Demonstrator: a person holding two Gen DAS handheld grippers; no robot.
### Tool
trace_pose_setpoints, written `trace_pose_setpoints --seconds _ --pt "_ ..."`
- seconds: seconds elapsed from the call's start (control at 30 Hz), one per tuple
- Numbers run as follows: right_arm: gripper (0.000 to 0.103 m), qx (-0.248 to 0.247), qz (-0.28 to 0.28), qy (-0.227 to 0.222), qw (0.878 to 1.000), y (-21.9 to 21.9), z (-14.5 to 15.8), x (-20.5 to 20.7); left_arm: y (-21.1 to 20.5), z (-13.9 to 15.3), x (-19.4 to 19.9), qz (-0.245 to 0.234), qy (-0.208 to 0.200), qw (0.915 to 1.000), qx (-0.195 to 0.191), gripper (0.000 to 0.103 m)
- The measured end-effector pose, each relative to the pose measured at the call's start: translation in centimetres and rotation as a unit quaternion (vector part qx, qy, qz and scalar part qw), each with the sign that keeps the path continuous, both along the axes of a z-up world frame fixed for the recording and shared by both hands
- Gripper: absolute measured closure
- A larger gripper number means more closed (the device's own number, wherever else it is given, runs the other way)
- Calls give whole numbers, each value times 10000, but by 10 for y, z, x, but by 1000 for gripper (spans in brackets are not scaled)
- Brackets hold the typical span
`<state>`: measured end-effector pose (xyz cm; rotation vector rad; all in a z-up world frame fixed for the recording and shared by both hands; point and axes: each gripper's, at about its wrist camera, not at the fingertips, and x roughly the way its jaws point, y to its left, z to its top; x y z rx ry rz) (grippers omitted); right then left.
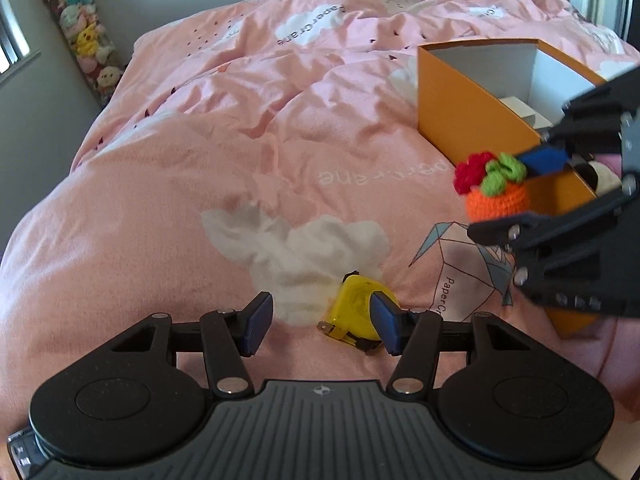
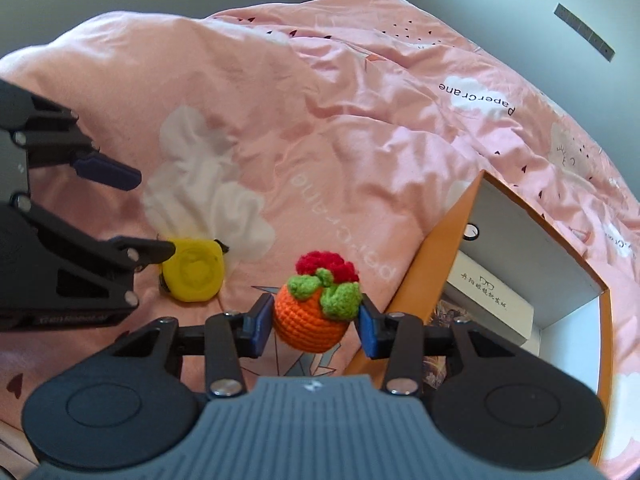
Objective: Organize objects
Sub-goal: 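Grasp the yellow tape measure with the left tool while the right tool lifts the fruit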
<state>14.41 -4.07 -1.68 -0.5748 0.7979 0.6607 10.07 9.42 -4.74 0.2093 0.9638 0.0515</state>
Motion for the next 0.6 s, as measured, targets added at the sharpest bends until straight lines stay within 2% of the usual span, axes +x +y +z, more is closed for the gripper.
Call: trace_pose_setpoints --seconds 0.1,0.27,0.43,0.6 --pt "57 54 33 -24 10000 -3 2 2 -6 -3 1 -175 70 9998 28 36" --pt "57 83 76 59 9999 -8 2 7 -12 -14 4 -452 158 9982 361 32" --pt "57 213 116 136 9996 -13 4 14 -6 -21 11 -581 311 9978 -9 30" --pt "57 336 150 216 9991 -15 2 18 -2 -30 19 -567 481 9972 -112 27"
